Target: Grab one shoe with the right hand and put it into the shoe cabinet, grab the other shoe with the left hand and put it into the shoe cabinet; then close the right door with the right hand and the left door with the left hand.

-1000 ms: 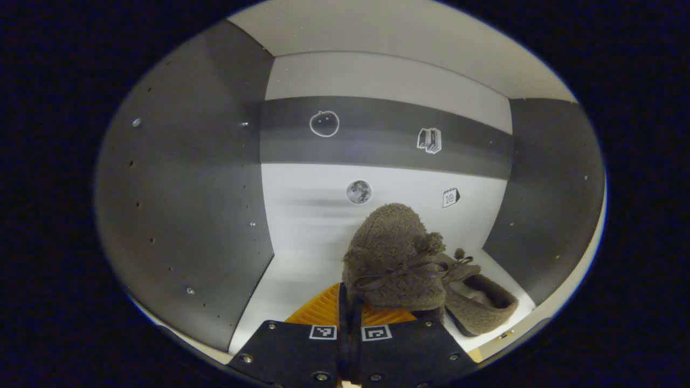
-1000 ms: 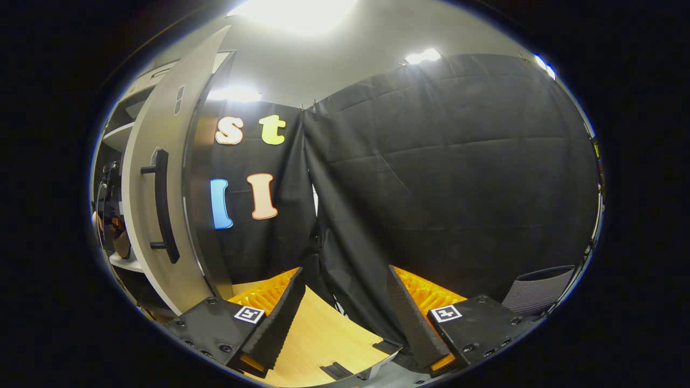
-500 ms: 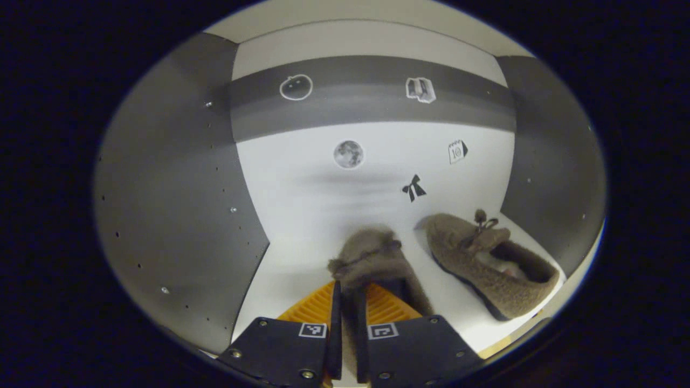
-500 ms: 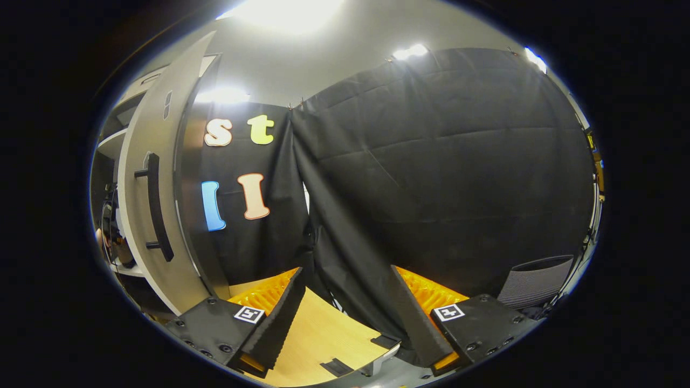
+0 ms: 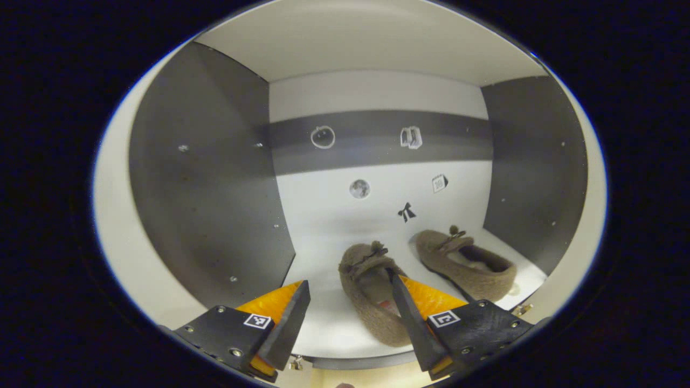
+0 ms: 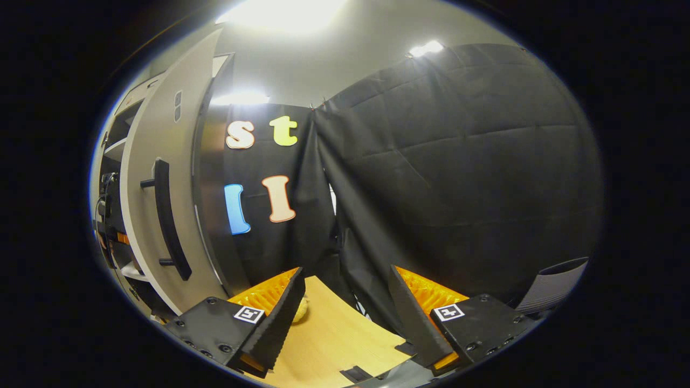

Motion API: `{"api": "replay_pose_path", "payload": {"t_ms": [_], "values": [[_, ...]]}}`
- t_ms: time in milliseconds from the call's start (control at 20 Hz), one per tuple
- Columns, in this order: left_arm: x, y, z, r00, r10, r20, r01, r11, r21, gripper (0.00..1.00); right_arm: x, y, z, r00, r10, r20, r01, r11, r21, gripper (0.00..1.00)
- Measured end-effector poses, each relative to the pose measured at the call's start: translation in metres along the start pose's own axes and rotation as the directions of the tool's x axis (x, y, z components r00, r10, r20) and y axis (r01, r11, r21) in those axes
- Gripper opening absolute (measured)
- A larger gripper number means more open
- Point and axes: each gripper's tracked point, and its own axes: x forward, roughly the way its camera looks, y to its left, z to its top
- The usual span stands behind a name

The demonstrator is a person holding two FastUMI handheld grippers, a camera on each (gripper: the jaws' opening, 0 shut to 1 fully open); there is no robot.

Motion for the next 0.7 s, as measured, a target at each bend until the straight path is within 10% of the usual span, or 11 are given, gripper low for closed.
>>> {"api": "replay_pose_path", "payload": {"t_ms": [700], "values": [[-0.171, -0.011, -0.010, 0.968, 0.126, 0.216, -0.108, 0.990, -0.094, 0.96, 0.039, 0.061, 0.056, 0.970, 0.236, 0.058, -0.235, 0.972, -0.021, 0.98]]}}
